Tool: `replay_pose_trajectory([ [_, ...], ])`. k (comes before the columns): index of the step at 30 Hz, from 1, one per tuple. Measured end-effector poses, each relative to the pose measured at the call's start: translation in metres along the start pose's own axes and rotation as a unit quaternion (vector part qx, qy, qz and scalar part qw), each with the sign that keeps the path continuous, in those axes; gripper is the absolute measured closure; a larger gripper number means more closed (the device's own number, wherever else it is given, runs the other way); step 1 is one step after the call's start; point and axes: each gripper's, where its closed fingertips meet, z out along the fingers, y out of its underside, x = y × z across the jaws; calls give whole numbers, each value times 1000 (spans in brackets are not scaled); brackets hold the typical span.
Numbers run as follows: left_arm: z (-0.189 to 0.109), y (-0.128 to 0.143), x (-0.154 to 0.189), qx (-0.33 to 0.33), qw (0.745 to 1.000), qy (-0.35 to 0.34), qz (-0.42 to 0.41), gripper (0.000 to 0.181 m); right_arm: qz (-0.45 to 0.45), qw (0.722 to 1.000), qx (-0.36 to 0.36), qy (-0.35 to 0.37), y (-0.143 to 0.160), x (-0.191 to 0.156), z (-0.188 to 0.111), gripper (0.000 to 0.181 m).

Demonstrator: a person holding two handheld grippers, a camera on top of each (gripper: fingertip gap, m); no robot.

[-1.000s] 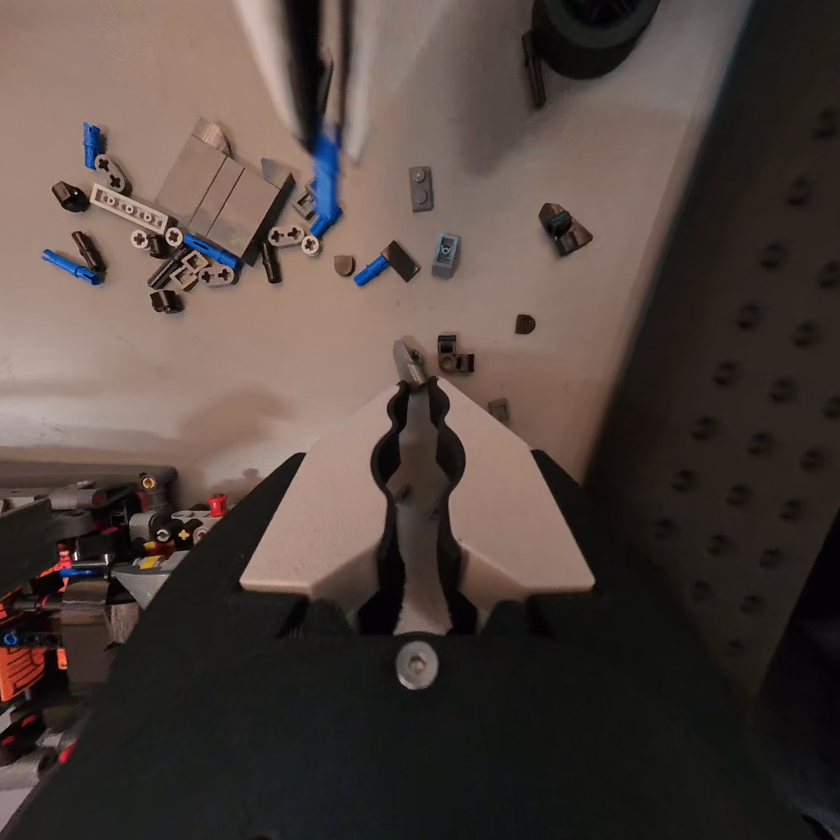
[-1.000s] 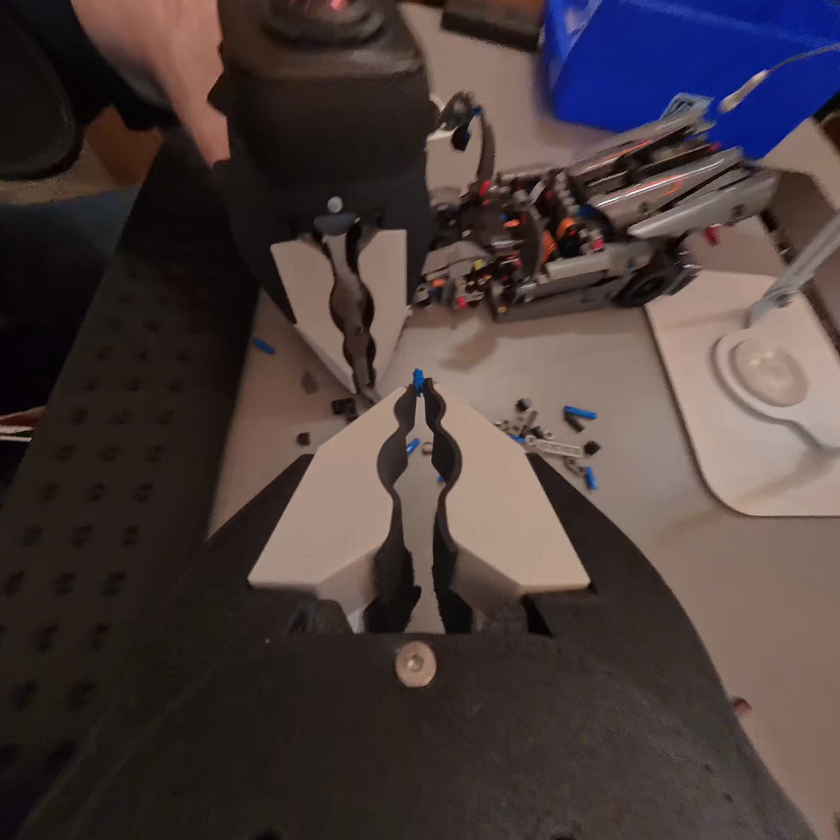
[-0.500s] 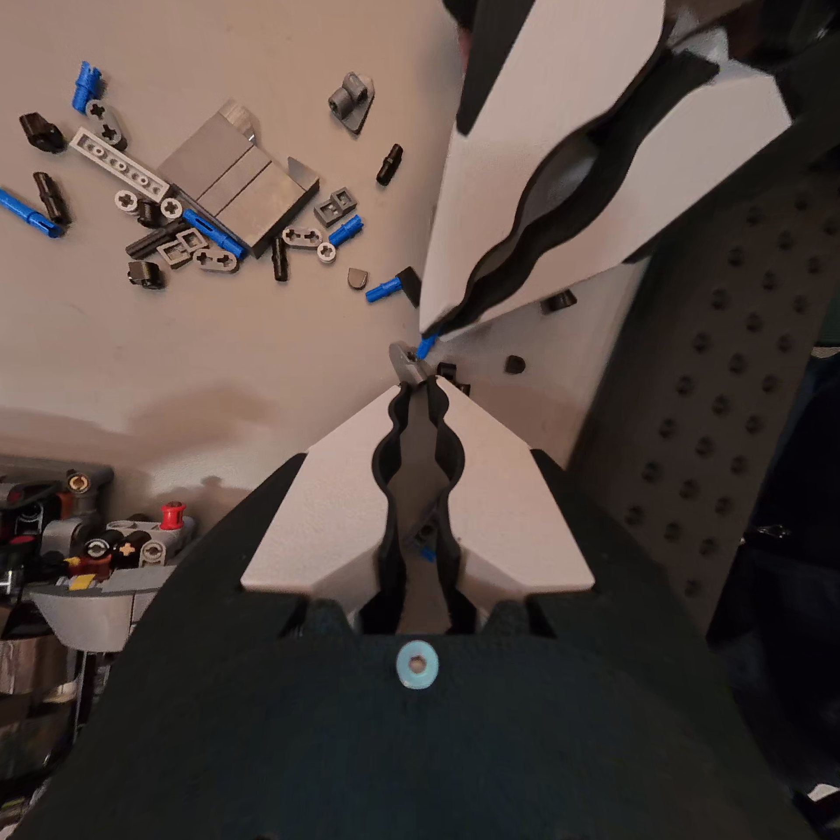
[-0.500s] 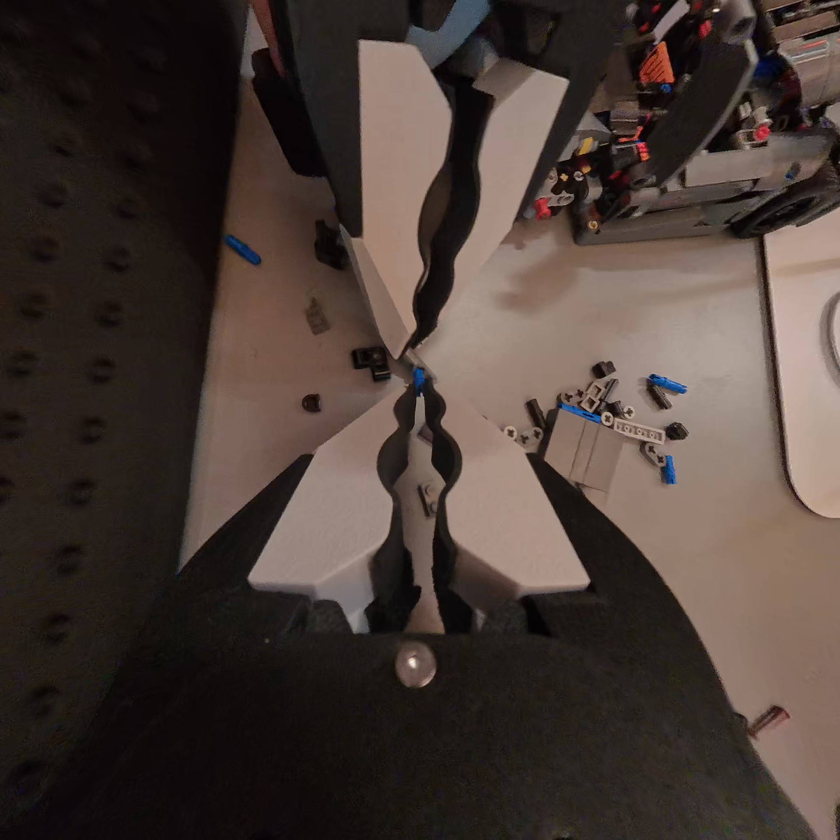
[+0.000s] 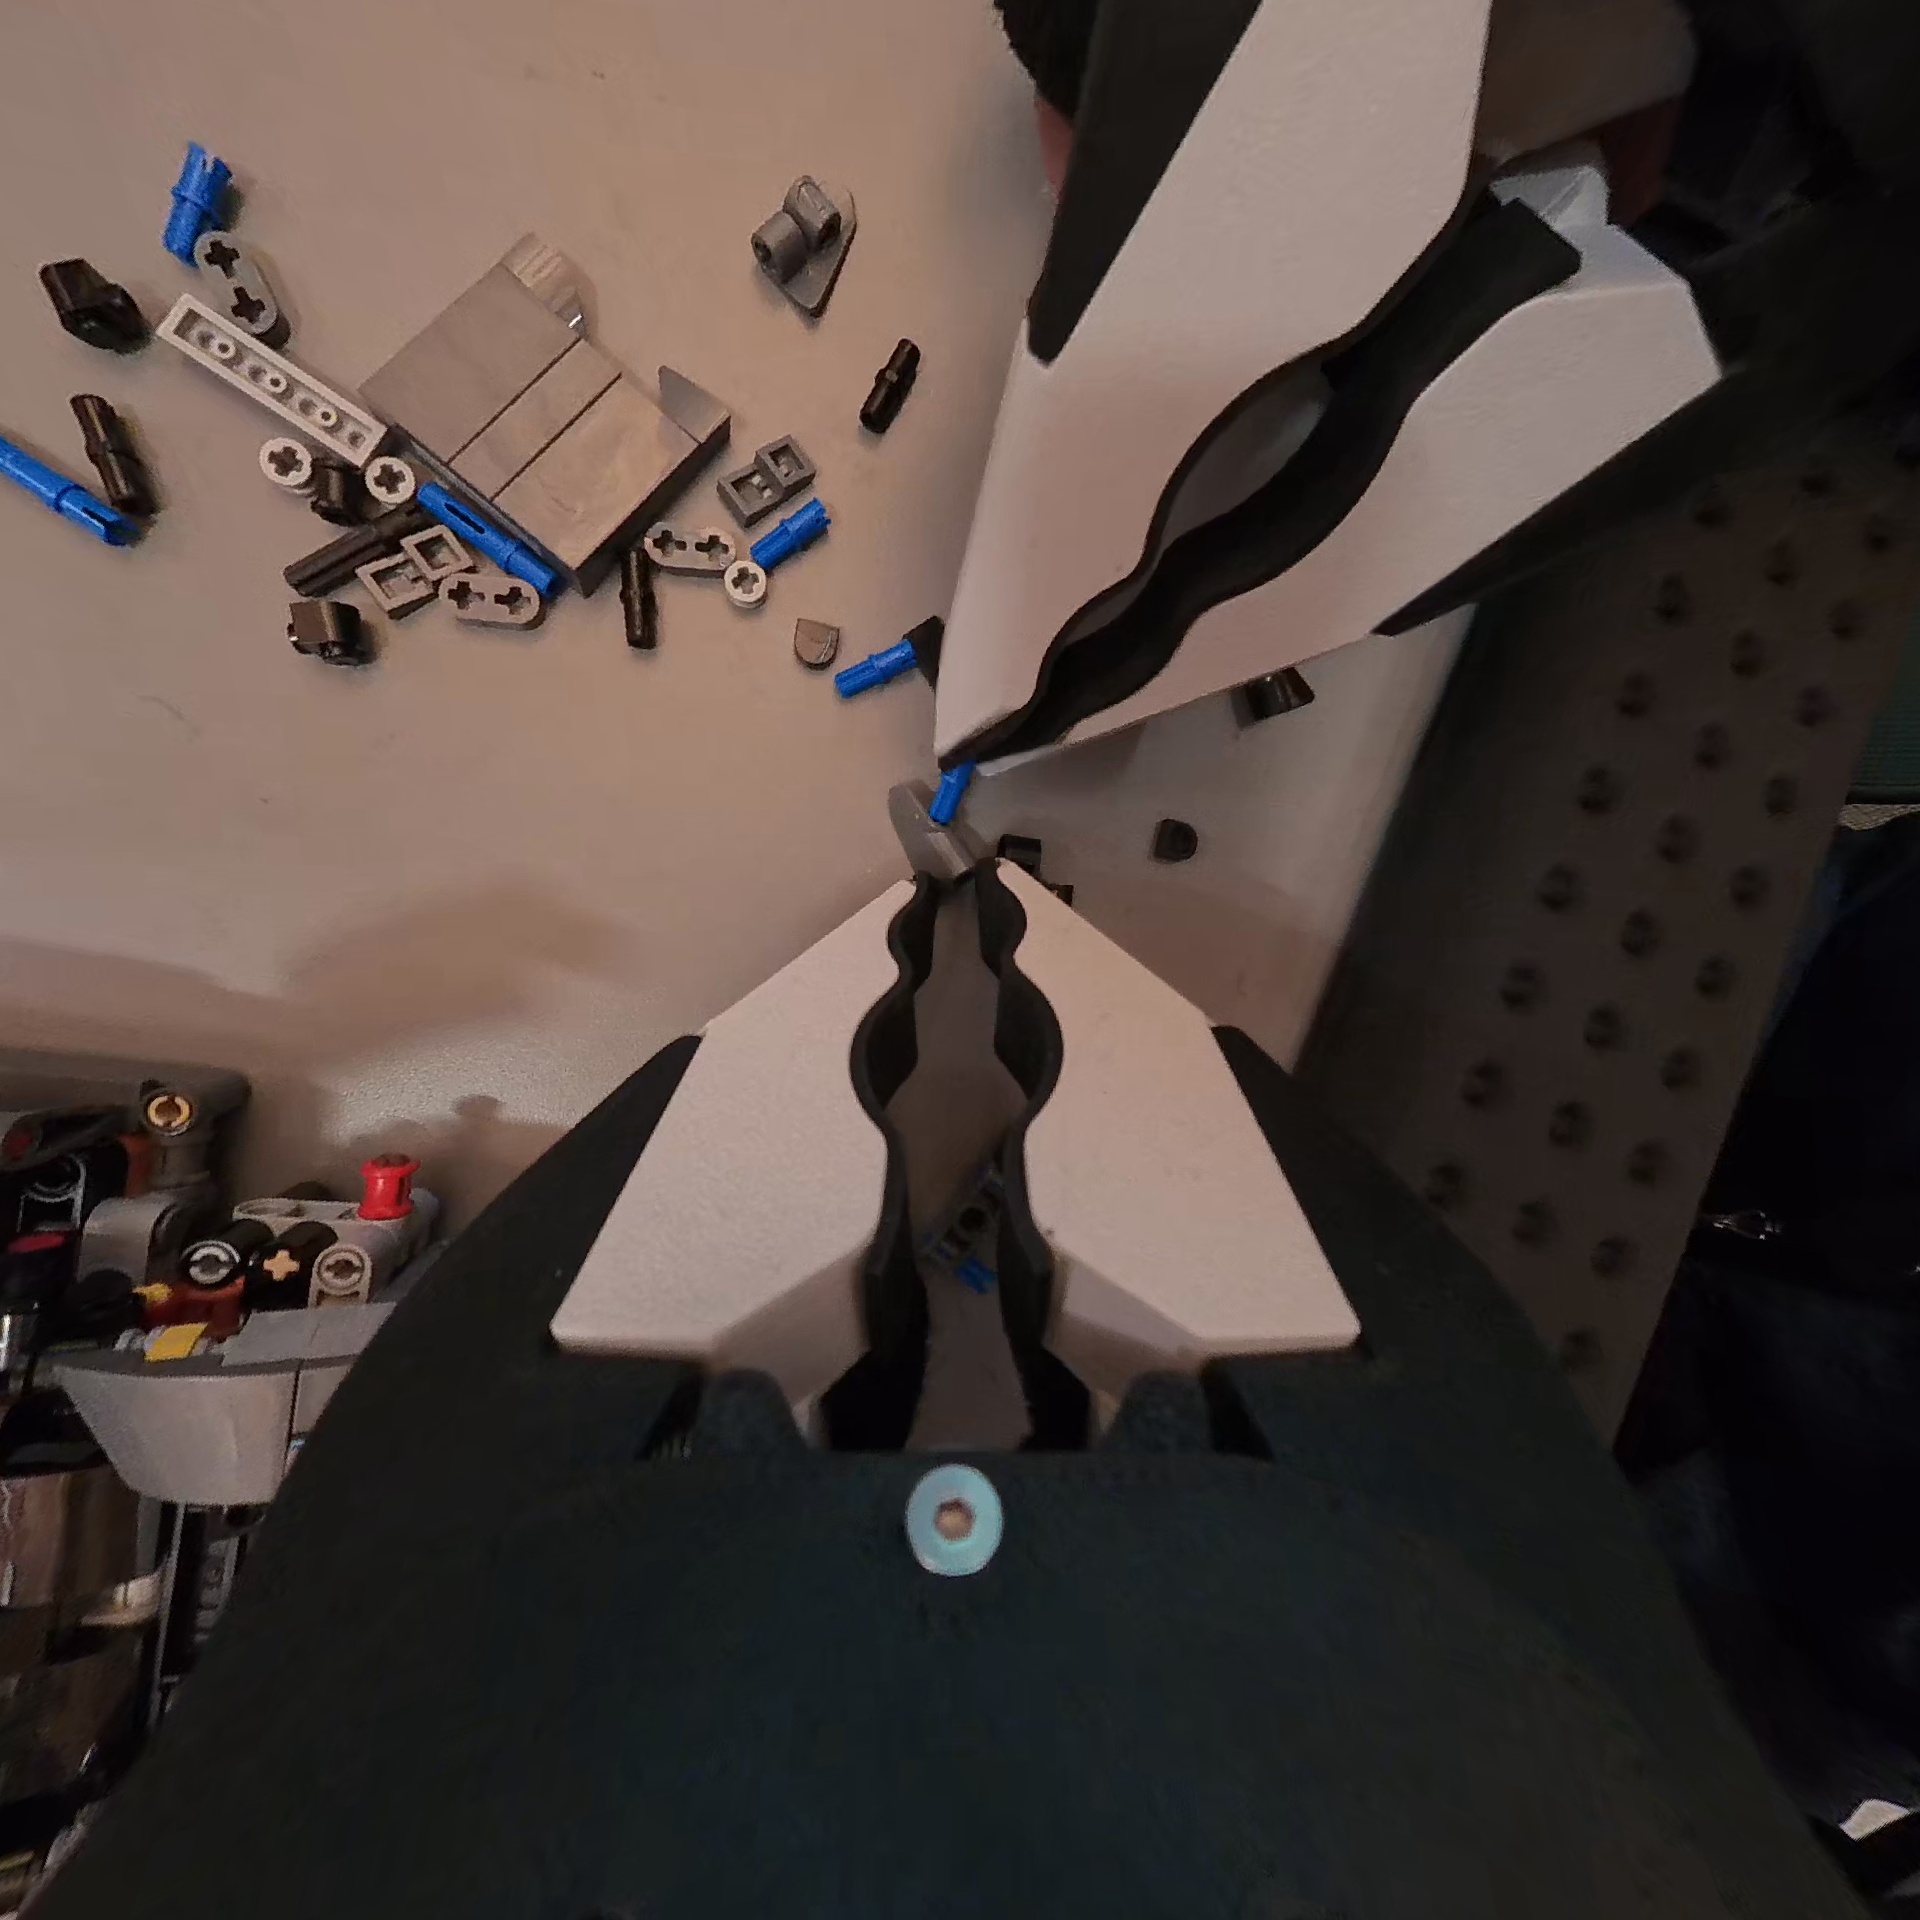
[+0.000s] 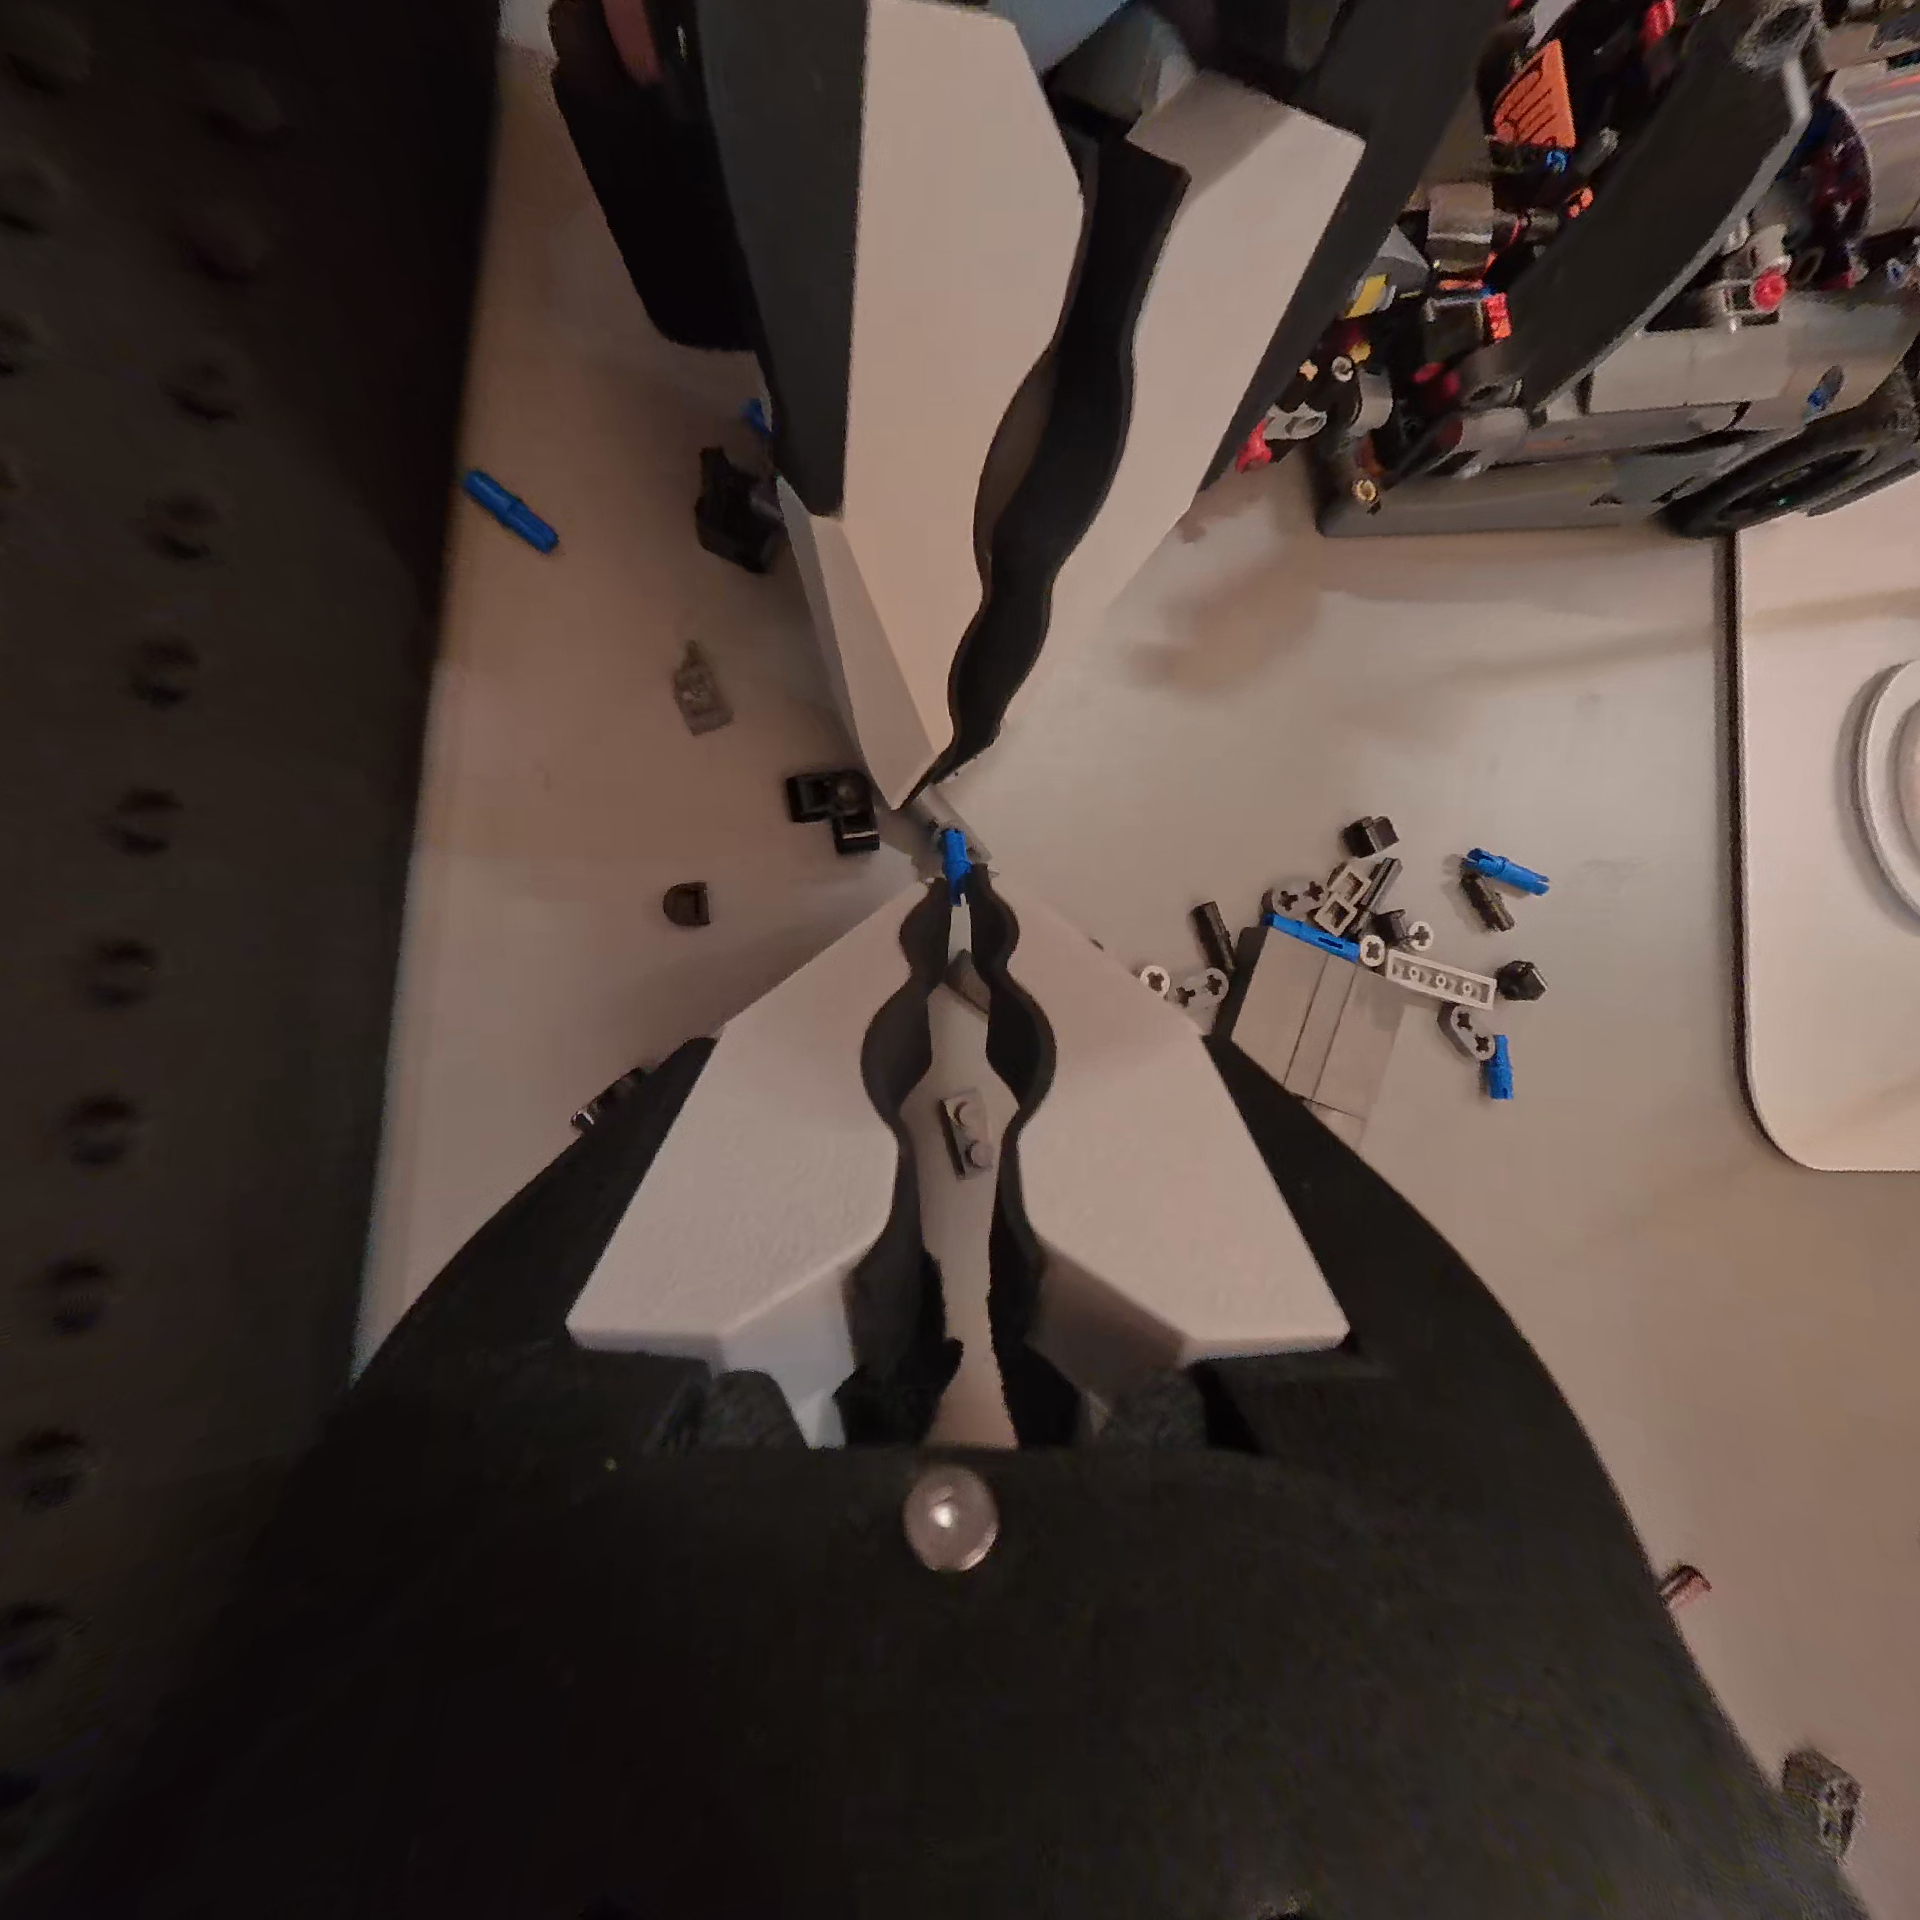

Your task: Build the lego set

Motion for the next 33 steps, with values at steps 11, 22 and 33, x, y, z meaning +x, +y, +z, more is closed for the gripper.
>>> replay_pose_trajectory([
  [11, 0, 0, 0, -2, 1000, -8, 6, 176, -3, 1000, -9, 5, -3, 0, -1, 180],
  [22, 0, 0, 0, -5, 999, -24, 21, 176, -20, 998, -51, 21, -1, 0, -1, 180],
  [33, 0, 0, 0, -5, 999, -26, 23, 176, -56, 994, -79, 46, -1, 0, -1, 180],
])
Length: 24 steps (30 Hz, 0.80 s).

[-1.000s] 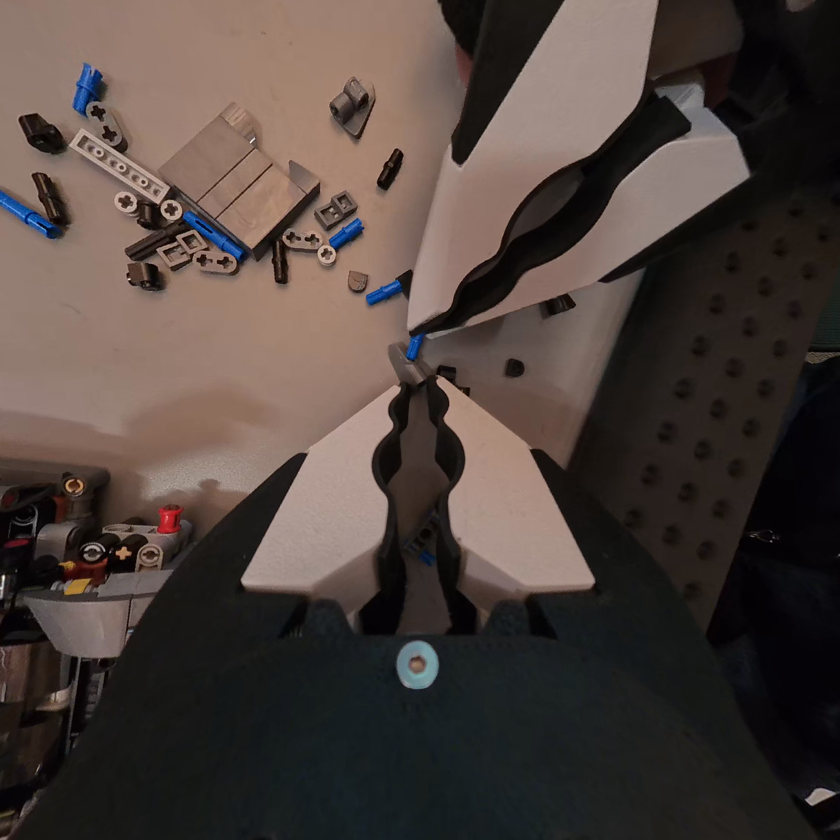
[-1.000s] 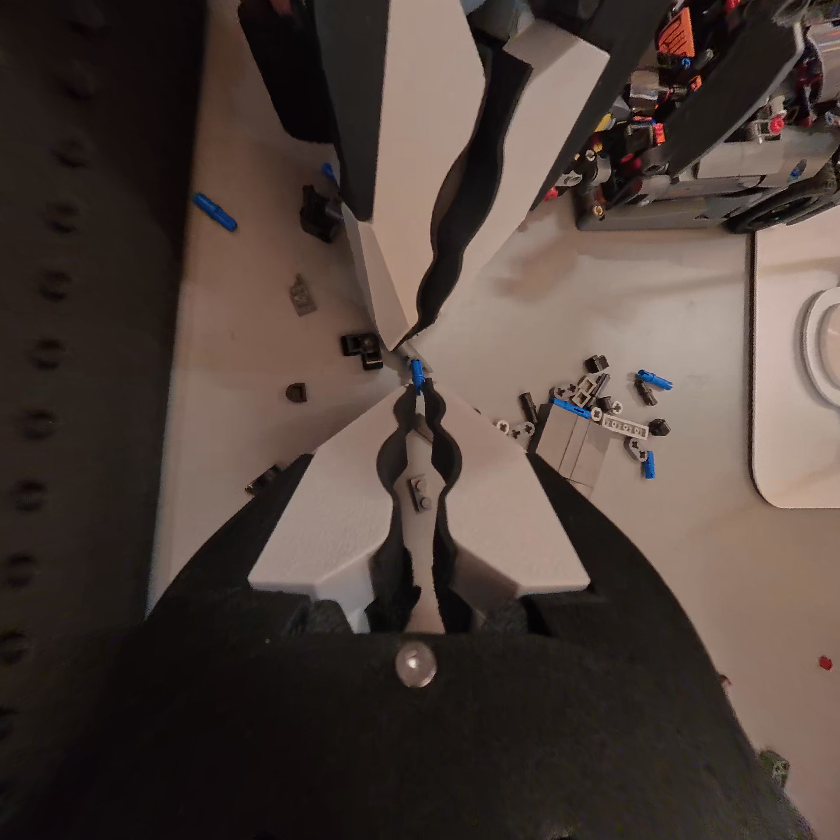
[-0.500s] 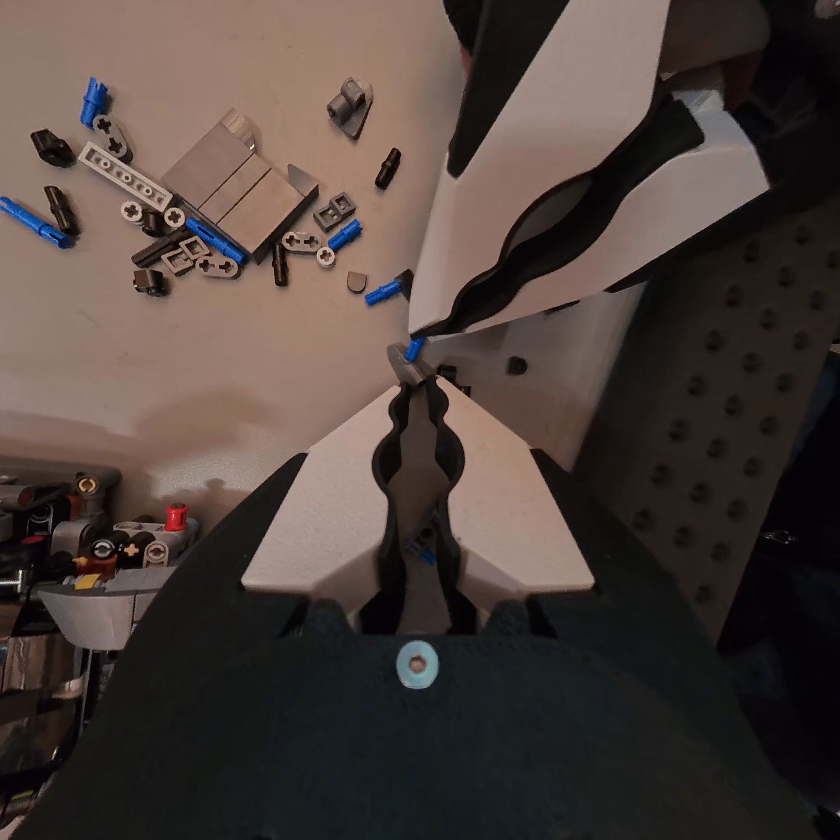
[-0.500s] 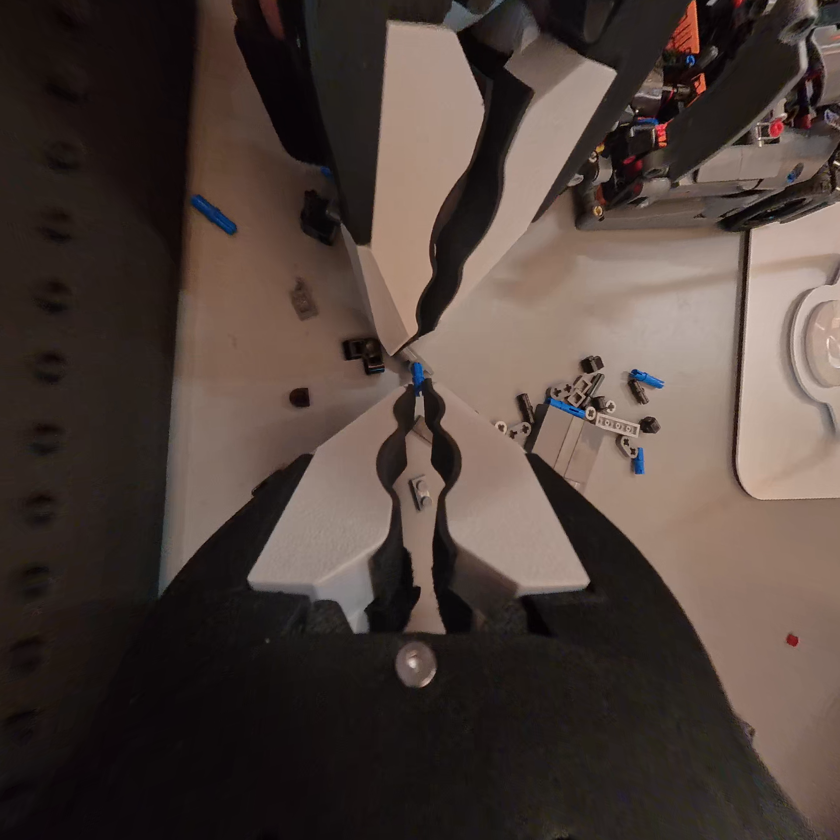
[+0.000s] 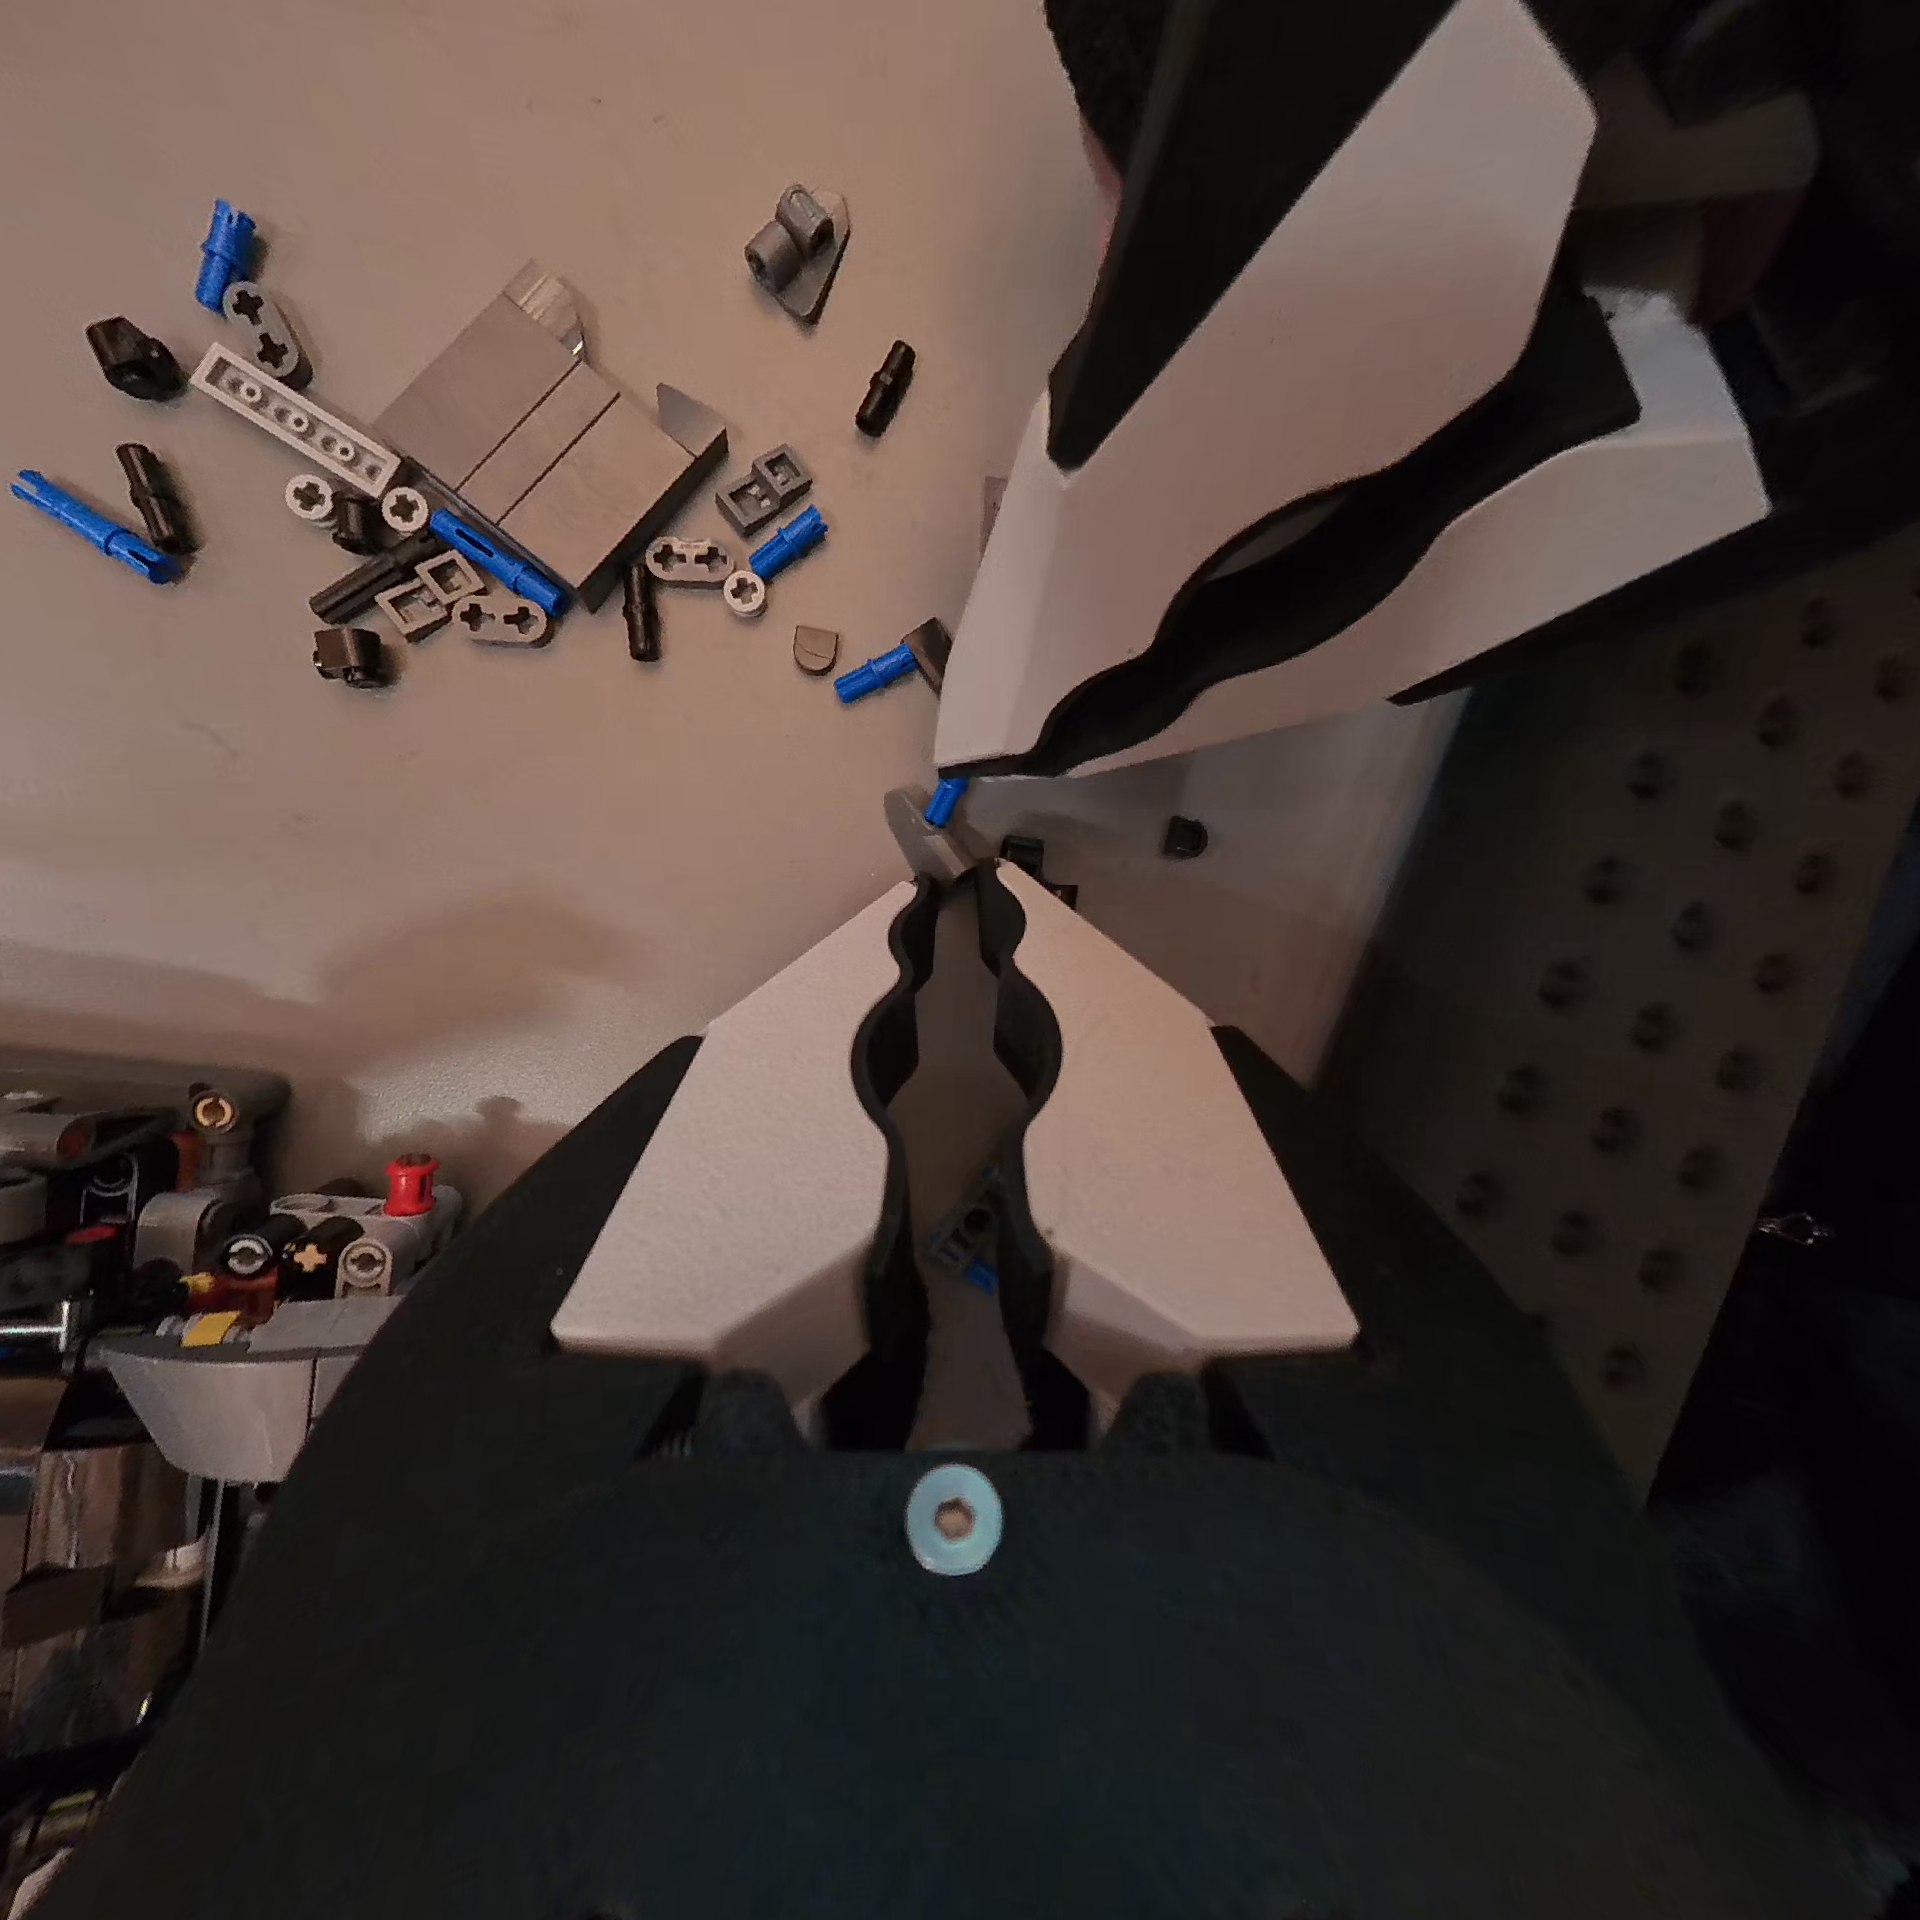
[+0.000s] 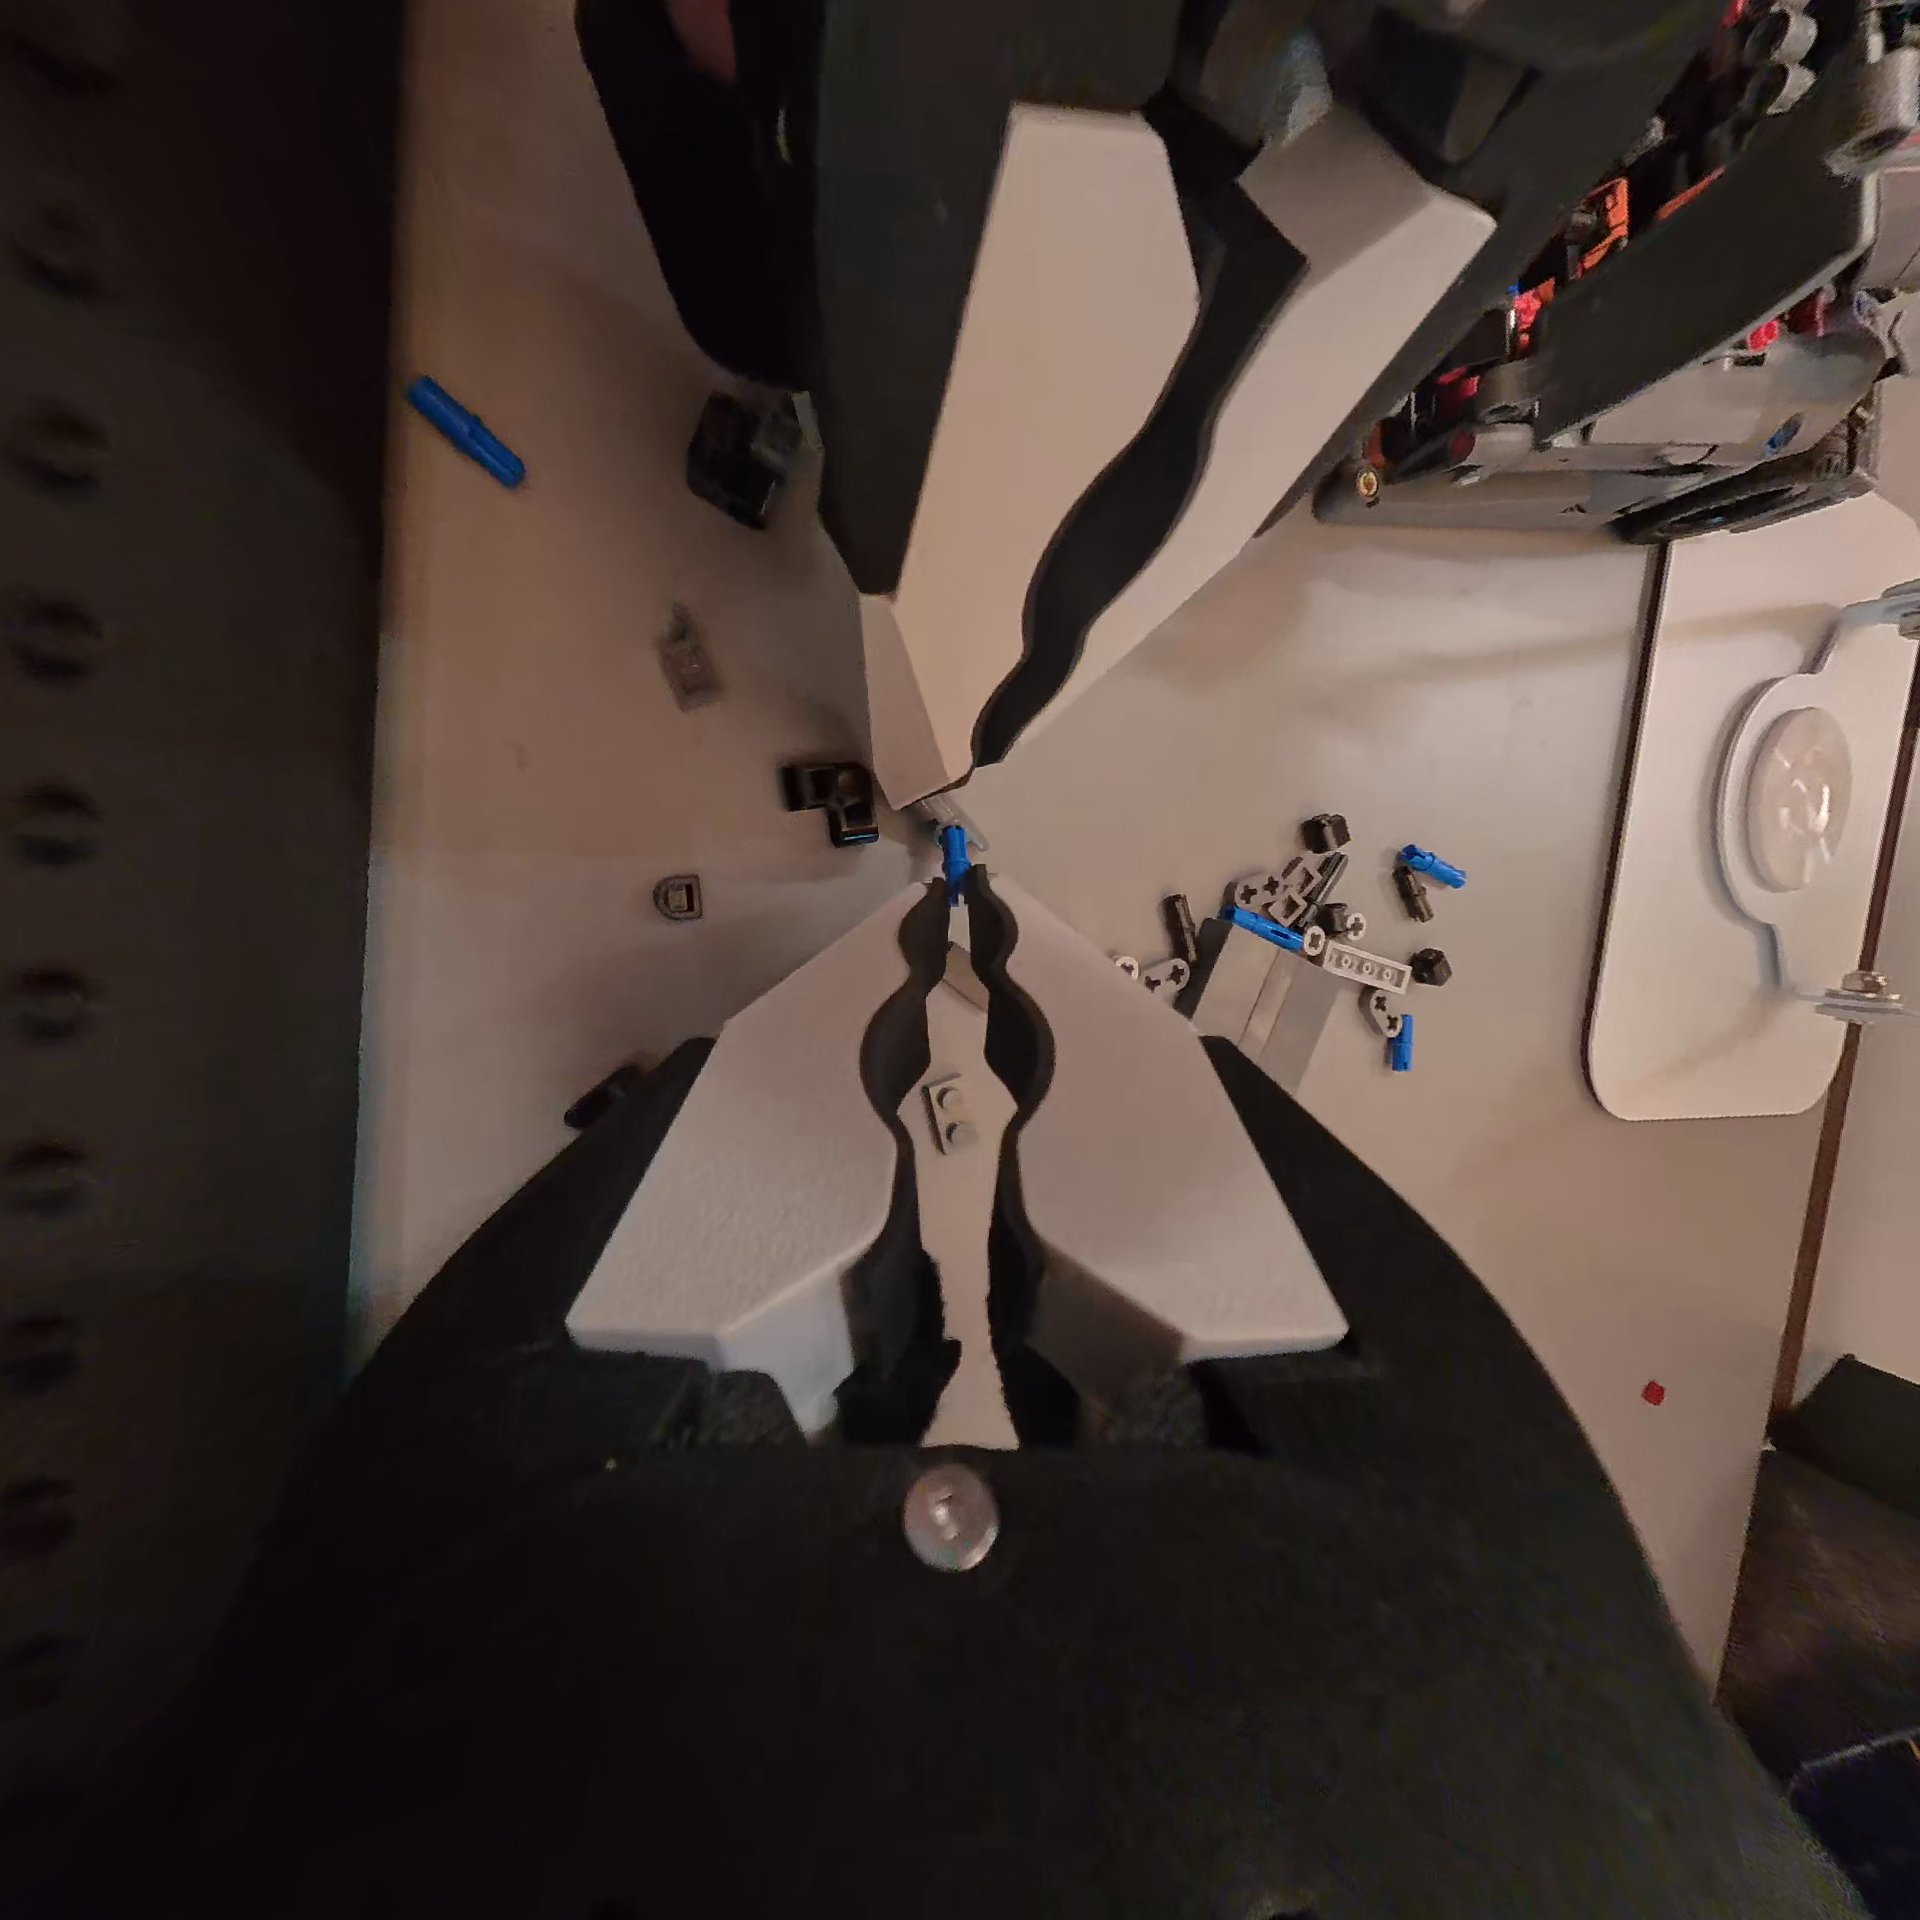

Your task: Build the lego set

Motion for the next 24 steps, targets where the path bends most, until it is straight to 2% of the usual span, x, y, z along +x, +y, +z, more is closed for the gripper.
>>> replay_pose_trajectory([
  [24, 2, 0, 2, 0, 1000, 3, 23, 181, -22, 1000, 0, 2, 0, 1, 0, 180],
])
